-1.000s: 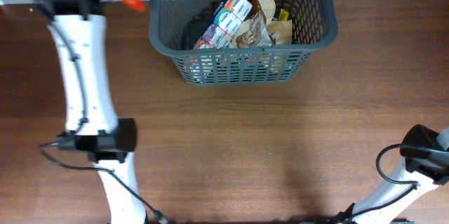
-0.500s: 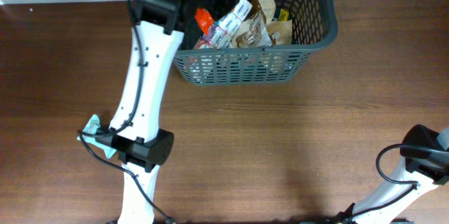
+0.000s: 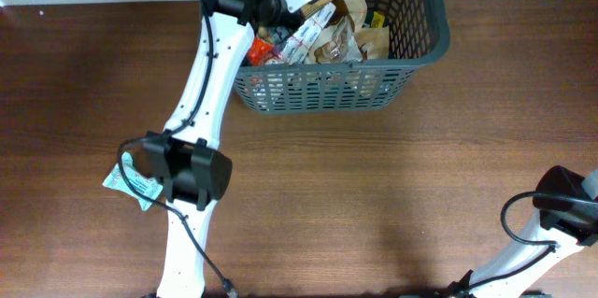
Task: Pack container
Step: 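Carry the spaghetti package right and lower it into the basket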
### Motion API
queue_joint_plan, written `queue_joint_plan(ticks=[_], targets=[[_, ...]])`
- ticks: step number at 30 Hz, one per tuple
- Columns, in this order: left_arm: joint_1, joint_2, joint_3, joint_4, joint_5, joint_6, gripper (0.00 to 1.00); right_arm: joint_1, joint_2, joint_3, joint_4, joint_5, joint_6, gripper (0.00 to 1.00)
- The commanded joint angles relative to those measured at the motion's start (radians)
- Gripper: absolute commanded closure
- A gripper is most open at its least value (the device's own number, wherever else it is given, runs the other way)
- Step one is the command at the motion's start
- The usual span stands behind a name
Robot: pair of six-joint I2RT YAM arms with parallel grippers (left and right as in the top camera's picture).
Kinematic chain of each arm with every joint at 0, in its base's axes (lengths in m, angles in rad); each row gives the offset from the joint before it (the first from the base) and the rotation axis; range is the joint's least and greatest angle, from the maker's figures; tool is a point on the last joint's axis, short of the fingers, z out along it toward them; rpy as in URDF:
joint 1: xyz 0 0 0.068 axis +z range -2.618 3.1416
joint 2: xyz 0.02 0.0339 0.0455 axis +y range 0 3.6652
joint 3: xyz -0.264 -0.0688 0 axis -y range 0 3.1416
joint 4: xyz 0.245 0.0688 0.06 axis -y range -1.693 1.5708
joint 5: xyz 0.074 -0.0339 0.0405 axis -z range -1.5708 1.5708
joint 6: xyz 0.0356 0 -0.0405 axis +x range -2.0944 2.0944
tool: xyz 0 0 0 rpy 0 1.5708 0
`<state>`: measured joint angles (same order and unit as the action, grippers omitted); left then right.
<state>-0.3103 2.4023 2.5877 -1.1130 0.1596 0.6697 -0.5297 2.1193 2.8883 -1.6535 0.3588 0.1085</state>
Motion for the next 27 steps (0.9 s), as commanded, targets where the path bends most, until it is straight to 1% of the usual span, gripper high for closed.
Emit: queue_joint_plan(ticks=[1, 2, 5, 6, 7, 8, 10, 11, 15, 19, 22, 27], targets=[[0.040, -0.002, 0.018, 0.005, 0.001, -0.034, 0.98, -0.001, -0.031, 0.014, 0.000, 0.012, 0.003, 0.01], [0.047, 0.003, 0.018, -0.004, 0.001, -0.034, 0.98, -0.001, -0.031, 0.014, 0.000, 0.012, 0.003, 0.01], [0.053, 0.010, 0.018, -0.028, 0.000, -0.034, 0.85, -0.001, -0.031, 0.014, -0.001, 0.012, 0.003, 0.01], [0.054, 0.010, 0.018, -0.032, 0.000, -0.034, 0.75, -0.001, -0.031, 0.014, 0.000, 0.012, 0.003, 0.01], [0.054, 0.010, 0.018, -0.032, 0.000, -0.034, 0.55, -0.001, -0.031, 0.014, -0.001, 0.012, 0.003, 0.01], [0.054, 0.010, 0.018, -0.032, 0.000, -0.034, 0.38, -0.001, -0.031, 0.014, -0.001, 0.012, 0.003, 0.01], [0.053, 0.010, 0.018, -0.031, 0.000, -0.034, 0.24, -0.001, -0.031, 0.014, 0.000, 0.012, 0.003, 0.01], [0.051, 0.010, 0.018, -0.031, 0.001, -0.034, 0.00, -0.001, -0.031, 0.014, -0.001, 0.012, 0.003, 0.01], [0.045, 0.010, 0.030, -0.027, 0.000, -0.034, 0.01, -0.001, -0.031, 0.014, 0.000, 0.012, 0.003, 0.01], [0.045, 0.010, 0.098, -0.012, -0.013, -0.044, 0.01, -0.001, -0.031, 0.014, -0.001, 0.012, 0.003, 0.01], [0.047, 0.010, 0.216, 0.019, -0.075, -0.109, 0.01, -0.001, -0.031, 0.014, 0.000, 0.012, 0.003, 0.01], [0.064, -0.003, 0.495, -0.002, -0.082, -0.200, 0.01, -0.001, -0.031, 0.014, 0.000, 0.012, 0.003, 0.01]])
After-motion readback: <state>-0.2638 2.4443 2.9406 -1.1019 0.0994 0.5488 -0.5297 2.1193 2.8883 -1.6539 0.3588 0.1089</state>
